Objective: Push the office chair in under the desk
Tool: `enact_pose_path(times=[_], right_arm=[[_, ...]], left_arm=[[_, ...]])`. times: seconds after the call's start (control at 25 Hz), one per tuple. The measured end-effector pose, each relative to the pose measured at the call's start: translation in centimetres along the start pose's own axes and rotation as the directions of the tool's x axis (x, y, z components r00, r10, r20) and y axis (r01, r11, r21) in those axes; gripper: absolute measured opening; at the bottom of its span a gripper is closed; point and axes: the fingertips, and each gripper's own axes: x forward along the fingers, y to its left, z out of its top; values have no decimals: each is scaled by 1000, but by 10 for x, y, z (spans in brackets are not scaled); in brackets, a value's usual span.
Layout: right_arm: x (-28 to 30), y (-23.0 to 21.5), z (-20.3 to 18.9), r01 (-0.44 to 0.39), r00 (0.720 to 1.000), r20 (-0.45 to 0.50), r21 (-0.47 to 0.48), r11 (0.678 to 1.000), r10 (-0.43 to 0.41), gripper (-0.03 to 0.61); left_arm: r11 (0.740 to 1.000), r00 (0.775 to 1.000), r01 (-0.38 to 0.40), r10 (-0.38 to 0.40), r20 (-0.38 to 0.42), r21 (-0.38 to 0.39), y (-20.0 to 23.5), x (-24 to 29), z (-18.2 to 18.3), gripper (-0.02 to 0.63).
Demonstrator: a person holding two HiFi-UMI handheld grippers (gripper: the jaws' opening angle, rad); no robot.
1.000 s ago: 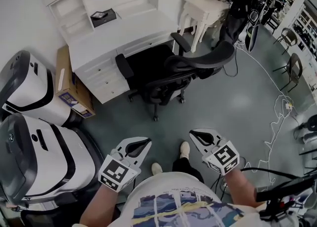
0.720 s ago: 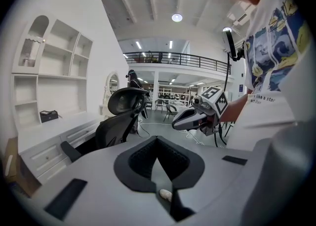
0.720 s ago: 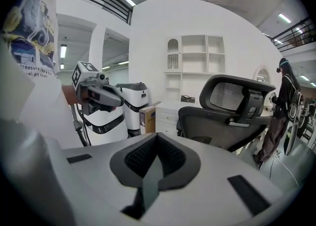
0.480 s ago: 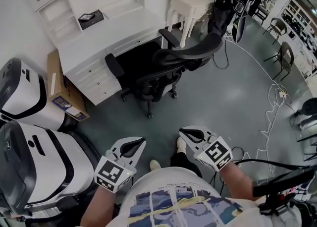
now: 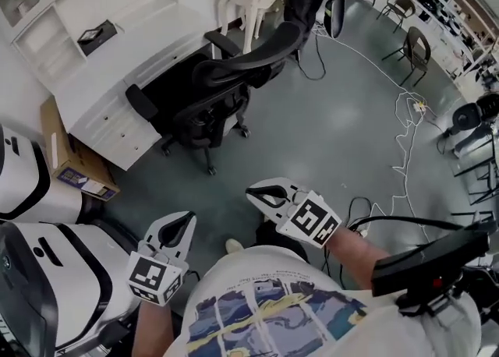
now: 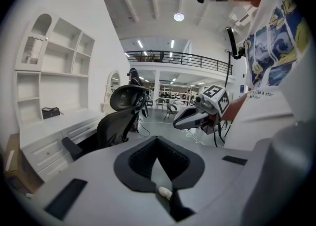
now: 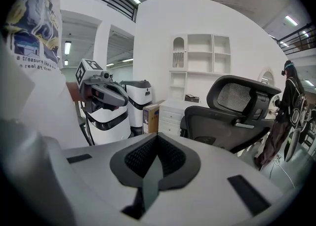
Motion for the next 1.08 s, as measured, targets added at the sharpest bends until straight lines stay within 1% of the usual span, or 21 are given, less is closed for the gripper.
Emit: enact_pose_path(times=[0.32, 0.56, 0.8, 1.08], right_arm=[[-3, 10, -5, -9, 1000, -6, 4, 1000, 9, 25], [-1, 7, -11, -7, 1000, -12, 15, 1000, 7, 25], [-1, -6, -14, -6, 1000, -17, 26, 1000, 6, 25], [-2, -31, -18, 0, 1000, -26, 39, 999, 1, 25]], left_arm=[[1000, 1000, 23, -23, -19, 3, -8, 3, -5, 12], [999, 999, 36, -36, -34, -6, -6, 12, -10, 12], [998, 997, 58, -57, -59, 14, -5, 28, -8, 12], [996, 993, 82, -80, -84, 23, 1, 58, 0, 12]])
